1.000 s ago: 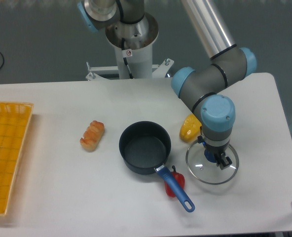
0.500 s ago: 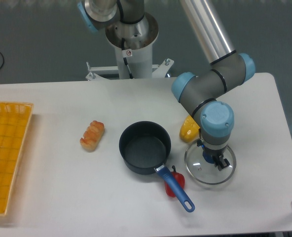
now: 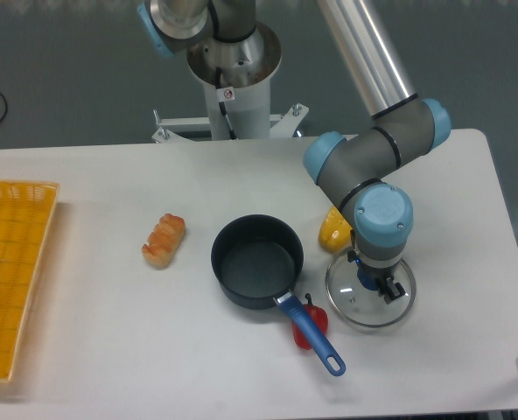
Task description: Place the lid on the table
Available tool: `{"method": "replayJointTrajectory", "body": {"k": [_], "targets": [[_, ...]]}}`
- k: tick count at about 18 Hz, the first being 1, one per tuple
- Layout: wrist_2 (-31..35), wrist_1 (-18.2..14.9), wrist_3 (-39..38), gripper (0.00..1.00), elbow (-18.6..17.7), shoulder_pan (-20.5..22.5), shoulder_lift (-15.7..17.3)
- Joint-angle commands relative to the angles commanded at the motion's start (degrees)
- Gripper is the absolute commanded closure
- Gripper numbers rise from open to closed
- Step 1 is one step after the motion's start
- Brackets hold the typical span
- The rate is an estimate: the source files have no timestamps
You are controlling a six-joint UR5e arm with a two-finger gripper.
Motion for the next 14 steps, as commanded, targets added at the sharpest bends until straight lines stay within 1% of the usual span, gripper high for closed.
{"method": "replayJointTrajectory", "body": {"k": [14], "targets": [[0.0,0.0,0.0,0.36,-0.44,-0.18,-0.44]]}}
